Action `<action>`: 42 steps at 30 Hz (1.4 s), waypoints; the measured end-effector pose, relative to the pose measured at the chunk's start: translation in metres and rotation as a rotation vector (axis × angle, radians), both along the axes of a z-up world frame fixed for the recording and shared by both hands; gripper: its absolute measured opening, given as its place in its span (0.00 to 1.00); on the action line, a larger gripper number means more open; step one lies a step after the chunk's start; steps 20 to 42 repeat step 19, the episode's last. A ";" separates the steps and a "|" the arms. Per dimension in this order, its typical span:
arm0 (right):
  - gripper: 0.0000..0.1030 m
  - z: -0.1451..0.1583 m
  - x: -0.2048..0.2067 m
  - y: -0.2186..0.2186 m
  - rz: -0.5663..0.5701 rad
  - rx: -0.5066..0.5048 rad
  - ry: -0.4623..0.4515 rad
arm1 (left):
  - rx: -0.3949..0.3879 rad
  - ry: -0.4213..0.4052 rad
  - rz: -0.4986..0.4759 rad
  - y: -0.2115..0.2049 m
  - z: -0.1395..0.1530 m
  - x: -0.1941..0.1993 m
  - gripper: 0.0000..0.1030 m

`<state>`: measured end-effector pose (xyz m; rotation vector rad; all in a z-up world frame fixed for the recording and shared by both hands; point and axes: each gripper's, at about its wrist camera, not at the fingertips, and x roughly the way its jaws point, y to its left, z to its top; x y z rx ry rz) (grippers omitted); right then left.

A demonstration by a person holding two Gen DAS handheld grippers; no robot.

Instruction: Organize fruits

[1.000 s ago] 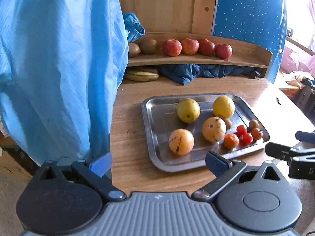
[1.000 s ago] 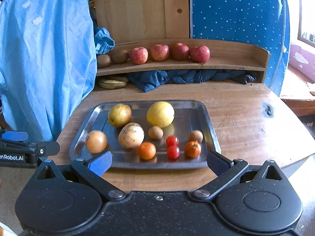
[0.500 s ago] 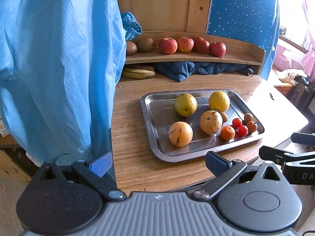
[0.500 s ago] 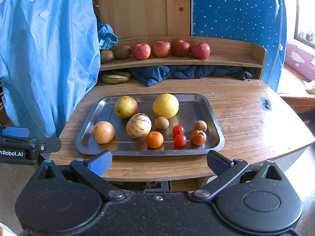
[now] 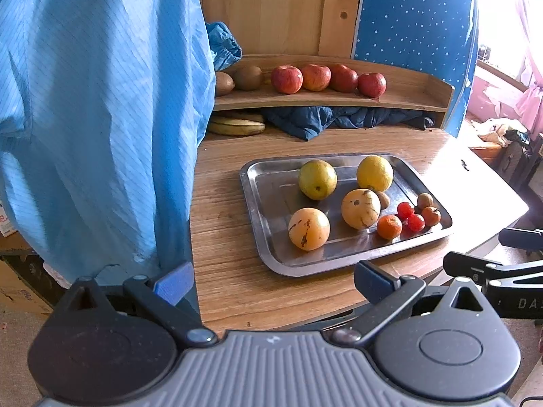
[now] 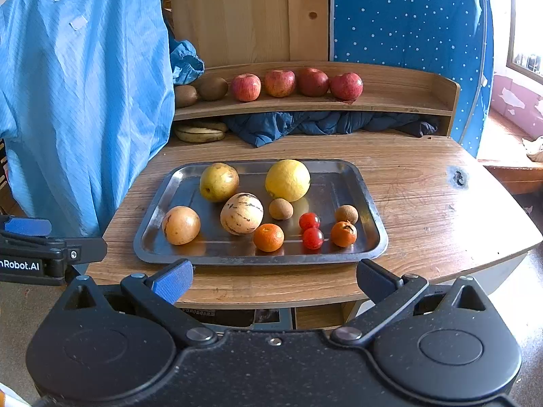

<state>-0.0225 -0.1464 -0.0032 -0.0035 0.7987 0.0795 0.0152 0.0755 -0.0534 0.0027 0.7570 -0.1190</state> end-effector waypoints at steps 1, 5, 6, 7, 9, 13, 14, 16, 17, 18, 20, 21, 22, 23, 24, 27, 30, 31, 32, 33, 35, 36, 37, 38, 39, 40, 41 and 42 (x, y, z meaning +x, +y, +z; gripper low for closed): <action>0.99 0.000 0.000 0.000 0.000 -0.001 0.000 | -0.003 -0.001 -0.002 0.000 0.000 0.000 0.99; 0.99 0.000 0.000 0.000 0.002 -0.002 0.000 | -0.022 0.001 -0.012 0.001 0.001 -0.002 0.99; 0.99 0.000 0.000 0.000 0.002 -0.002 0.001 | -0.028 0.001 -0.015 0.000 0.001 -0.002 0.99; 0.99 0.000 0.000 0.000 0.002 -0.001 0.002 | -0.033 -0.001 -0.019 0.000 0.001 -0.002 0.99; 0.99 0.001 -0.001 0.000 0.006 -0.003 0.001 | -0.036 -0.006 -0.023 -0.001 0.002 -0.002 0.99; 0.99 0.000 0.000 0.000 0.010 -0.006 0.004 | -0.025 -0.014 -0.026 -0.003 0.003 -0.001 0.99; 0.99 0.000 0.000 0.000 0.009 -0.006 0.004 | -0.024 -0.014 -0.025 -0.004 0.002 -0.001 0.99; 0.99 0.000 0.000 0.000 0.009 -0.006 0.005 | -0.020 -0.014 -0.022 -0.004 0.002 0.000 0.99; 0.99 0.000 0.000 0.000 0.008 -0.006 0.006 | -0.018 -0.014 -0.019 -0.004 0.002 0.000 1.00; 0.99 -0.001 0.001 -0.001 0.008 -0.006 0.008 | -0.017 -0.013 -0.017 -0.004 0.002 0.000 1.00; 0.99 -0.002 0.002 -0.002 0.009 -0.006 0.009 | -0.018 -0.011 -0.016 -0.005 0.001 0.001 1.00; 0.99 -0.002 0.002 -0.002 0.009 -0.006 0.009 | -0.018 -0.011 -0.016 -0.005 0.001 0.001 1.00; 0.99 -0.002 0.002 -0.002 0.009 -0.006 0.009 | -0.018 -0.011 -0.016 -0.005 0.001 0.001 1.00; 0.99 -0.002 0.002 -0.002 0.009 -0.006 0.009 | -0.018 -0.011 -0.016 -0.005 0.001 0.001 1.00; 0.99 -0.002 0.002 -0.002 0.009 -0.006 0.009 | -0.018 -0.011 -0.016 -0.005 0.001 0.001 1.00; 0.99 -0.002 0.002 -0.002 0.009 -0.006 0.009 | -0.018 -0.011 -0.016 -0.005 0.001 0.001 1.00; 0.99 -0.002 0.002 -0.002 0.009 -0.006 0.009 | -0.018 -0.011 -0.016 -0.005 0.001 0.001 1.00; 0.99 -0.002 0.002 -0.002 0.009 -0.006 0.009 | -0.018 -0.011 -0.016 -0.005 0.001 0.001 1.00; 0.99 -0.002 0.002 -0.002 0.009 -0.006 0.009 | -0.018 -0.011 -0.016 -0.005 0.001 0.001 1.00; 0.99 -0.002 0.002 -0.002 0.009 -0.006 0.009 | -0.018 -0.011 -0.016 -0.005 0.001 0.001 1.00; 0.99 -0.002 0.002 -0.002 0.009 -0.006 0.009 | -0.018 -0.011 -0.016 -0.005 0.001 0.001 1.00; 0.99 -0.002 0.002 -0.002 0.009 -0.006 0.009 | -0.018 -0.011 -0.016 -0.005 0.001 0.001 1.00; 0.99 -0.002 0.002 -0.002 0.009 -0.006 0.009 | -0.018 -0.011 -0.016 -0.005 0.001 0.001 1.00; 0.99 -0.002 0.002 -0.002 0.009 -0.006 0.009 | -0.018 -0.011 -0.016 -0.005 0.001 0.001 1.00; 0.99 -0.002 0.002 -0.002 0.009 -0.006 0.009 | -0.018 -0.011 -0.016 -0.005 0.001 0.001 1.00; 0.99 -0.002 0.002 -0.002 0.009 -0.006 0.009 | -0.018 -0.011 -0.016 -0.005 0.001 0.001 1.00; 0.99 -0.002 0.002 -0.002 0.009 -0.006 0.009 | -0.018 -0.011 -0.016 -0.005 0.001 0.001 1.00; 0.99 -0.002 0.002 -0.002 0.009 -0.006 0.009 | -0.018 -0.011 -0.016 -0.005 0.001 0.001 1.00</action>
